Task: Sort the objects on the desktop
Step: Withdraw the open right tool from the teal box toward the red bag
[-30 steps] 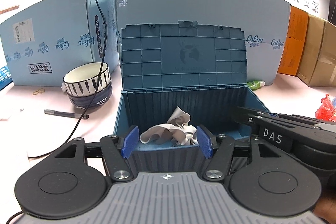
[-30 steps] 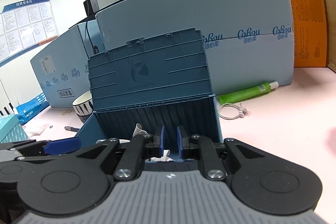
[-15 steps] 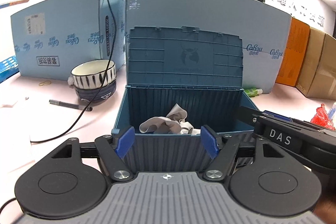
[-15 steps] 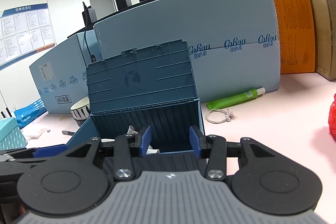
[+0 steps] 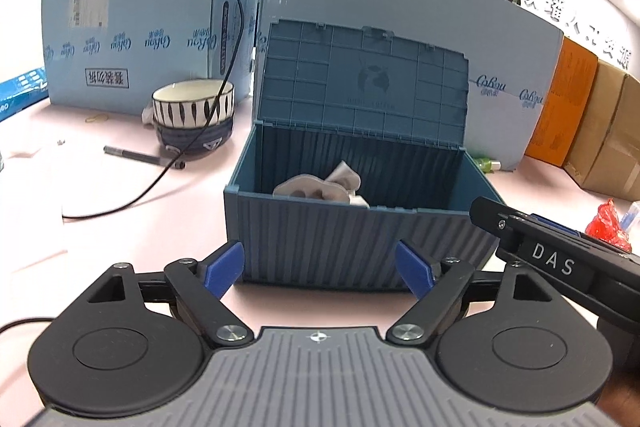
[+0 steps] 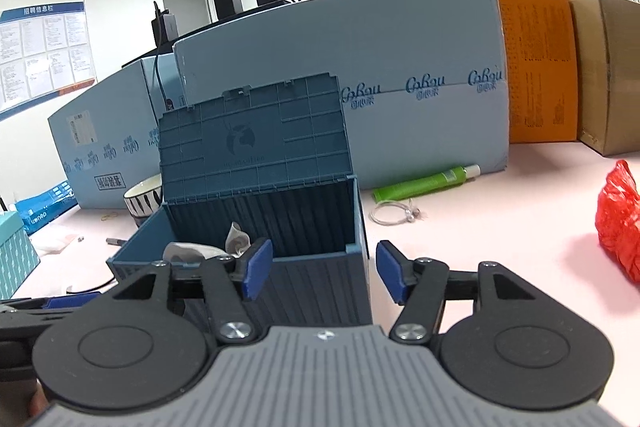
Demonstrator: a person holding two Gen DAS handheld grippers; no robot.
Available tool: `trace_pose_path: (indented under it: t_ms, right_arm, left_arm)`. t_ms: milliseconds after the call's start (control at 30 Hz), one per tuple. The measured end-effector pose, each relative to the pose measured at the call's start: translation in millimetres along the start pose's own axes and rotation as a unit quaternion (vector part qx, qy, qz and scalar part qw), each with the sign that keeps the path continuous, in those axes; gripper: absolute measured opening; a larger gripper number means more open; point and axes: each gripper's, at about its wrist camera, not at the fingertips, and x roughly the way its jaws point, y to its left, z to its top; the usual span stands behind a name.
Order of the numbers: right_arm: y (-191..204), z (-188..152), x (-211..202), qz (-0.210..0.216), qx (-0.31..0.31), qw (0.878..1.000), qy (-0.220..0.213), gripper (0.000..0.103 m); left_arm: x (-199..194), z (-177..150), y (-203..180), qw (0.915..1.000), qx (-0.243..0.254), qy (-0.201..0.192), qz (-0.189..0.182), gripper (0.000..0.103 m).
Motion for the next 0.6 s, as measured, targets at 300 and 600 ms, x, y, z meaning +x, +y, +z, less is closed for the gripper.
trace_pose_path:
  t_ms: [300,600]
  right_arm:
    - [-12,-12,-10,-0.022,0.012,0.999,0.023,0.062]
    - [-37,-14,-25,-0.062,0.029,0.997,0.023,0.066]
  left_arm:
    - [1,-18,-9,0.9995,0.004,0.031,-0.011,0.082]
    - [7,-21,-36,0.9978,0.026,0.040,-0.047,0.082]
